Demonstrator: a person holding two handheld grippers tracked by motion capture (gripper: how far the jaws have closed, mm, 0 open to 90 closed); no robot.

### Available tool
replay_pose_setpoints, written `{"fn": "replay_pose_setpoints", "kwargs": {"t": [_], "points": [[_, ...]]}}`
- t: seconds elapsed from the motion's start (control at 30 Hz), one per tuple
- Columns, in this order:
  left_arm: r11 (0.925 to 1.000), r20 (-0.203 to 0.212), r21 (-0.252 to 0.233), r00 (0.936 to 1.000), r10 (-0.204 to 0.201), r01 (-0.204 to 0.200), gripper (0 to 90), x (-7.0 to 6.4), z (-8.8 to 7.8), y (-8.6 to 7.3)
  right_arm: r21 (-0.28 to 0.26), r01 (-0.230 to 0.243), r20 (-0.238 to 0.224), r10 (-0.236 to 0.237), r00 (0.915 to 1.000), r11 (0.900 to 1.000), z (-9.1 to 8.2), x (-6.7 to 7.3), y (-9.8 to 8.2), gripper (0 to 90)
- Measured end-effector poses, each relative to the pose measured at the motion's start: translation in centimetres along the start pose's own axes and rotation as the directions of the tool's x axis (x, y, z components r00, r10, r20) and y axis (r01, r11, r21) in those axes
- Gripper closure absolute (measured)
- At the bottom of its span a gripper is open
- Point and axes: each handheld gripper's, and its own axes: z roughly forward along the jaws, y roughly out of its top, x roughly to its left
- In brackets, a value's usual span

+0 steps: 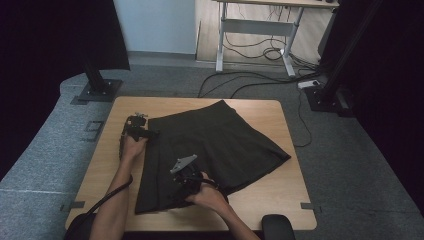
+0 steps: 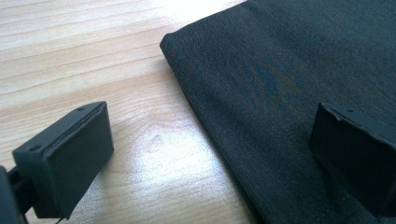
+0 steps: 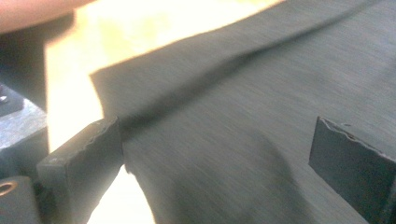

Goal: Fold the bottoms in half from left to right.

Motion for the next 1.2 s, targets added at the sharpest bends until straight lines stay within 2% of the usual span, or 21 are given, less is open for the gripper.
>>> {"fn": "replay_pose_setpoints", "kwargs": {"t": [0.07,0.13,0.17,0.27,0.37,0.47,0.53,0.6,0.67,0.73,0.8,0.87,0.9,0.97,1.07,1.2], "points": [[1.0000,-0.001,0.000,1.0000,-0.001,0.001,0.0,0.0,0.0,0.0,0.002,0.021,-0.016,-0.021,0.9996,1.000,0.5,0.7,0.6,4.2],[1.0000,-0.001,0.000,1.0000,-0.001,0.001,0.0,0.0,0.0,0.0,0.010,0.061,-0.057,-0.061,0.9965,0.998,1.5,2.0,1.5,8.6],[1.0000,-0.001,0.000,1.0000,-0.001,0.001,0.0,0.0,0.0,0.0,0.010,0.061,-0.057,-0.061,0.9965,0.998,1.5,2.0,1.5,8.6],[1.0000,-0.002,0.000,1.0000,-0.002,0.002,0.0,0.0,0.0,0.0,0.016,0.108,-0.110,-0.106,0.9883,0.994,3.1,3.8,2.8,11.9],[1.0000,-0.004,0.000,1.0000,-0.003,0.003,0.0,0.0,0.0,0.0,0.017,0.128,-0.131,-0.125,0.9834,0.992,3.9,4.4,3.1,12.8],[1.0000,-0.005,0.000,1.0000,-0.005,0.005,0.0,0.0,-0.1,-0.1,0.047,0.153,-0.162,-0.143,0.9764,0.987,5.4,5.2,3.1,12.9],[1.0000,-0.005,0.000,1.0000,-0.006,0.006,0.0,0.0,-0.1,-0.1,0.082,0.168,-0.153,-0.154,0.9761,0.982,6.1,5.4,2.7,13.0],[1.0000,-0.005,-0.001,1.0000,-0.007,0.007,0.0,0.0,-0.1,-0.1,0.108,0.179,-0.123,-0.166,0.9785,0.978,6.4,5.2,2.0,13.0],[1.0000,-0.006,-0.001,0.9999,-0.008,0.008,0.0,0.0,-0.1,-0.1,0.123,0.184,-0.084,-0.174,0.9811,0.975,6.4,4.7,1.3,12.9],[1.0000,-0.007,-0.001,0.9999,-0.009,0.009,0.0,-0.1,-0.1,-0.1,0.129,0.171,-0.065,-0.164,0.9843,0.977,6.3,4.4,0.8,11.3],[1.0000,-0.008,-0.002,0.9999,-0.009,0.009,0.2,-0.1,-0.1,-0.1,0.124,0.178,-0.061,-0.172,0.9832,0.976,6.2,4.2,0.3,4.2],[1.0000,-0.008,-0.003,0.9999,-0.008,0.008,0.7,-0.1,-0.2,-0.2,0.147,0.214,-0.022,-0.214,0.9767,0.966,6.1,4.0,-0.3,0.0],[0.9999,-0.008,-0.006,0.9999,-0.009,0.009,1.0,-0.1,-0.2,-0.2,0.142,0.192,-0.024,-0.191,0.9813,0.971,6.1,3.8,-0.5,0.0],[0.9999,-0.005,-0.010,1.0000,-0.005,0.005,2.5,-0.2,-0.3,-0.3,0.135,0.184,-0.016,-0.183,0.9829,0.974,5.8,3.4,-0.8,0.0],[0.9998,0.014,-0.019,0.9999,0.009,-0.008,6.6,-0.3,-0.5,-0.4,0.132,0.180,-0.014,-0.179,0.9837,0.975,5.7,3.3,-0.9,0.0],[0.9994,0.030,-0.019,0.9991,0.028,-0.028,6.9,-0.2,-0.5,-0.4,0.146,0.172,-0.003,-0.174,0.9848,0.974,6.0,3.4,-0.5,2.2]]}}
